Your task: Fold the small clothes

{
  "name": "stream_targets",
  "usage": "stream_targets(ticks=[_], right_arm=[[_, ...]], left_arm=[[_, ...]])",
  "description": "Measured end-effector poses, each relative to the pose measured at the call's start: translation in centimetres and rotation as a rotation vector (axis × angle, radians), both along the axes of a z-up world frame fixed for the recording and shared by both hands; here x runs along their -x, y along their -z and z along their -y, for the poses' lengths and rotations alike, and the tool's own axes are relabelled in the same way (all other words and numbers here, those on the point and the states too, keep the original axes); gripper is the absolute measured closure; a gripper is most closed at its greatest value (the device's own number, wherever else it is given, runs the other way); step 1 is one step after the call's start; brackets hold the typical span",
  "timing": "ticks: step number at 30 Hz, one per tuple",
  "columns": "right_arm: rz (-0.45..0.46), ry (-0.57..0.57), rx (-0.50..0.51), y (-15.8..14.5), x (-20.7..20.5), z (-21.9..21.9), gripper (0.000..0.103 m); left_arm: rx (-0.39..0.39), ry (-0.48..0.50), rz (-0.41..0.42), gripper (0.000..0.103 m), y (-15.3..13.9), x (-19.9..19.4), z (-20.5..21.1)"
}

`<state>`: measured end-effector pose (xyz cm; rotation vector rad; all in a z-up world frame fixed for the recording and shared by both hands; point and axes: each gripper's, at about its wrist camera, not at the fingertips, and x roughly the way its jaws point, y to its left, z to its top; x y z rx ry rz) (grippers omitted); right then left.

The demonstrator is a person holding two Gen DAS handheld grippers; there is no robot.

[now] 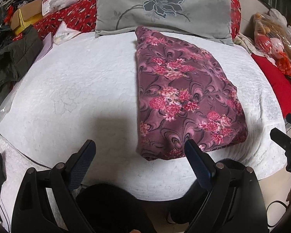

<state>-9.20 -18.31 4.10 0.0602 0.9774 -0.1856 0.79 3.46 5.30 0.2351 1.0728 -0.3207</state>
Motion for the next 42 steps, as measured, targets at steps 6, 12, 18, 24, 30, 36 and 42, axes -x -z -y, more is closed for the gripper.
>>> stream_targets(ticks=[6, 12, 18, 24, 30, 36, 42], right_arm=[[0.006, -0.006, 0.026, 0.0, 0.0, -0.1, 0.001], [0.009, 0.003, 0.033, -0.3, 0.0, 0.2, 0.001], [0.005, 0.024, 0.028, -0.3, 0.0, 0.8, 0.001], [0.001, 0.059, 0.012, -0.3, 0.2, 1.7, 0.001], [0.004, 0.069, 0.0, -0.3, 0.6, 2.1, 0.001], [0.006, 0.067, -0.003, -0.4, 0.7, 2.2, 0.001], [0.009, 0.07, -0.006, -0.4, 0.9, 2.2, 0.001]], left_arm=[[0.002, 0.005, -0.015, 0.009, 0.1, 0.1, 0.0], [0.004, 0.017, -0.015, 0.009, -0.1, 0.3, 0.2], [0.002, 0.03, -0.009, 0.009, -0.5, 0.8, 0.5], [0.012, 0.053, -0.002, 0.009, -0.9, 1.3, 1.0], [0.023, 0.071, 0.009, 0.009, -1.4, 1.9, 1.4], [0.004, 0.112, 0.033, 0.009, -1.8, 2.8, 2.1], [0.015, 0.148, 0.018, 0.009, -2.0, 3.3, 3.1]])
